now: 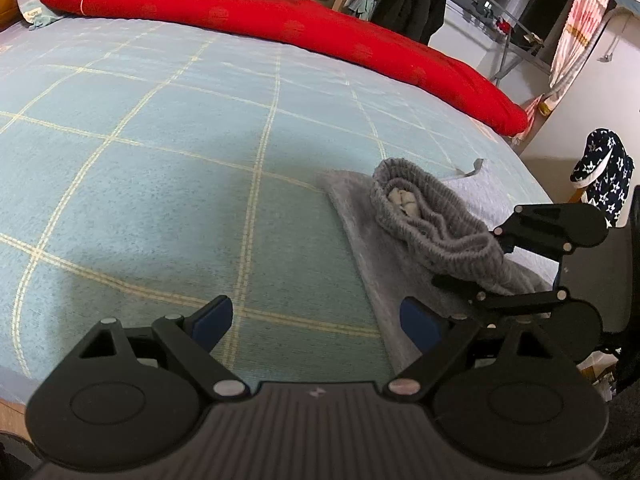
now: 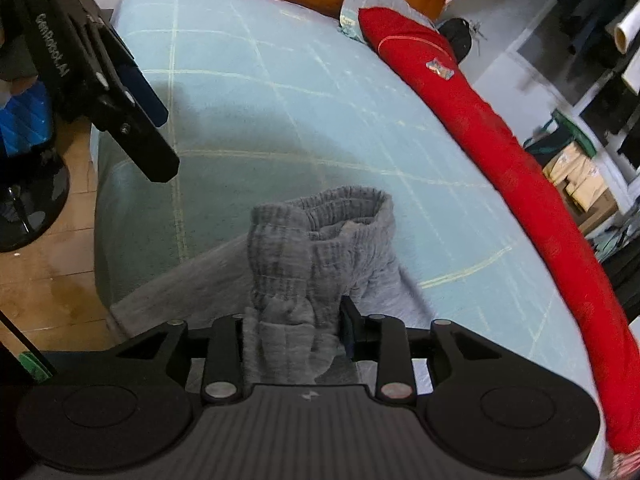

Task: Fold clothes

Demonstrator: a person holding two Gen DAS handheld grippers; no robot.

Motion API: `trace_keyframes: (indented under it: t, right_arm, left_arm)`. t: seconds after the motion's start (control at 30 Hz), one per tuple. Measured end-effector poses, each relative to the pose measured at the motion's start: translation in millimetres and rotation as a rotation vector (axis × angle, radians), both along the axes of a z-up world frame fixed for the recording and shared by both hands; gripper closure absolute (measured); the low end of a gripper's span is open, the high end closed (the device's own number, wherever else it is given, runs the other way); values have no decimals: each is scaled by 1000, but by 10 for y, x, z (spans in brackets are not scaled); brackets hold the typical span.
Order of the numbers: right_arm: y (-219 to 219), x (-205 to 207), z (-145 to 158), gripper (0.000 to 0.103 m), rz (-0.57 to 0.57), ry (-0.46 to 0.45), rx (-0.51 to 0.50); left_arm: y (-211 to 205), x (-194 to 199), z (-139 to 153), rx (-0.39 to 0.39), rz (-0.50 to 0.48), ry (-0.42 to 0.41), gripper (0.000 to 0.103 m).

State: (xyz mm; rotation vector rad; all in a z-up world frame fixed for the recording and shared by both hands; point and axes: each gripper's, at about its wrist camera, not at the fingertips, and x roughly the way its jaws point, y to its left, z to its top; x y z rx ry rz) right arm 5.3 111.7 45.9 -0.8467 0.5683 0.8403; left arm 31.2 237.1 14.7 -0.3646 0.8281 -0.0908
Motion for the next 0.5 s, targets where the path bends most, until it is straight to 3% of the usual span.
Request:
trace_keyframes:
  t: [0.17,0.33,0.5]
  right_arm:
    - [-155,71,199,50,-31,168,124]
    - [-602,164,555,34,-42,404,413]
    - [-1045,230,602,32,-303,342,455]
  left_arm:
    - [-8,57,130,13,-30,-38,12]
    - [-85,280,338,29,-108,-105,12]
    - [-374,634,435,-28,-262,-163,11]
